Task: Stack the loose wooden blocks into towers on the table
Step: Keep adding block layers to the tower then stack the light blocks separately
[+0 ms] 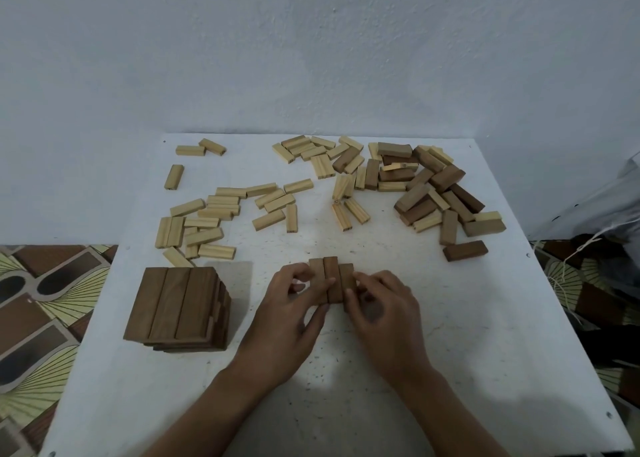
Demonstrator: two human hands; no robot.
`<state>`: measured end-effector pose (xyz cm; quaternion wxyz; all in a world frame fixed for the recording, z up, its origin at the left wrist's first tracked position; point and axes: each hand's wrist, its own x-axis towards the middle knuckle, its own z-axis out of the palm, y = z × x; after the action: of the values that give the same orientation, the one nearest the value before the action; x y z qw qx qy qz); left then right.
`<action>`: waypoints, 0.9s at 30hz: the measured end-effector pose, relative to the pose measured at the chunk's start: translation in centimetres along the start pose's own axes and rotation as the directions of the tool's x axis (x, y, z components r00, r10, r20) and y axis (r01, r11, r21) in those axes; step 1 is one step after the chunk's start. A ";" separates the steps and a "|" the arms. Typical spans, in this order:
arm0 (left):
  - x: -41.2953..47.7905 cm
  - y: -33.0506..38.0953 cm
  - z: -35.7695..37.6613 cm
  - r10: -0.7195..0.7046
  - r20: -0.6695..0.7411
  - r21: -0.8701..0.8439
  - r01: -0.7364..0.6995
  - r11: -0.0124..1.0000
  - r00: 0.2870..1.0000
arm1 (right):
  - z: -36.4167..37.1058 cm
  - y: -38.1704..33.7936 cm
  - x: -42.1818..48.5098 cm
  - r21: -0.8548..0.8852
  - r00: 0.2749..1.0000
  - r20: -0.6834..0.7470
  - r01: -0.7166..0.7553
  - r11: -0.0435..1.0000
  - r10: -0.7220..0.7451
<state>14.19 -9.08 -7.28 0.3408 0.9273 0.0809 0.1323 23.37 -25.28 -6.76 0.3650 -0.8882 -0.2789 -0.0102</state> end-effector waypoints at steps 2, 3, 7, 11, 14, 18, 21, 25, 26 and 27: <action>0.2 0.1 -0.2 0.010 -0.004 -0.024 -0.010 1.000 1.000 | 0.2 -0.1 -0.2 0.003 1.000 0.015 -0.004 1.000 0.004; 0.2 0.1 -0.3 0.013 0.000 -0.036 -0.013 0.999 1.000 | 0.1 0.0 0.0 0.018 1.000 0.011 -0.001 1.000 0.000; 0.3 0.5 -0.5 0.009 0.035 -0.001 -0.009 1.000 0.999 | -1.2 0.0 1.5 0.072 0.998 0.046 0.039 0.997 -0.043; 0.3 0.8 -0.5 0.013 0.051 0.027 -0.014 1.000 0.999 | -3.2 0.4 3.1 0.088 0.968 0.247 0.026 0.996 -0.047; 0.4 0.8 -0.5 0.002 0.045 0.020 -0.003 1.000 0.999 | -4.1 0.8 4.2 0.050 0.880 0.472 0.031 0.998 -0.051; 0.5 0.6 -0.4 -0.006 0.053 0.019 0.005 1.000 0.999 | -4.3 0.8 5.2 0.047 0.820 0.563 0.095 0.994 -0.105; 0.7 0.6 -0.3 -0.015 0.060 -0.002 0.015 1.000 0.998 | -3.9 0.2 6.0 0.077 0.800 0.577 0.146 0.986 -0.164; 1.1 0.6 -0.6 -0.034 0.087 -0.058 0.039 0.998 0.996 | -3.7 -0.5 7.0 0.106 0.813 0.559 0.125 0.987 -0.163; 1.2 0.6 -0.8 -0.036 0.100 -0.081 0.044 0.996 0.994 | -3.7 -0.4 7.2 0.113 0.811 0.560 0.127 0.985 -0.169; 1.2 0.5 -1.0 -0.035 0.116 -0.104 0.047 0.993 0.993 | -3.6 -0.3 7.3 0.117 0.805 0.564 0.143 0.983 -0.184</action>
<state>15.06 -8.55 -5.99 0.3964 0.9120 0.0733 0.0761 30.02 -23.90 -2.26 0.2923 -0.8097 -0.4513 0.2352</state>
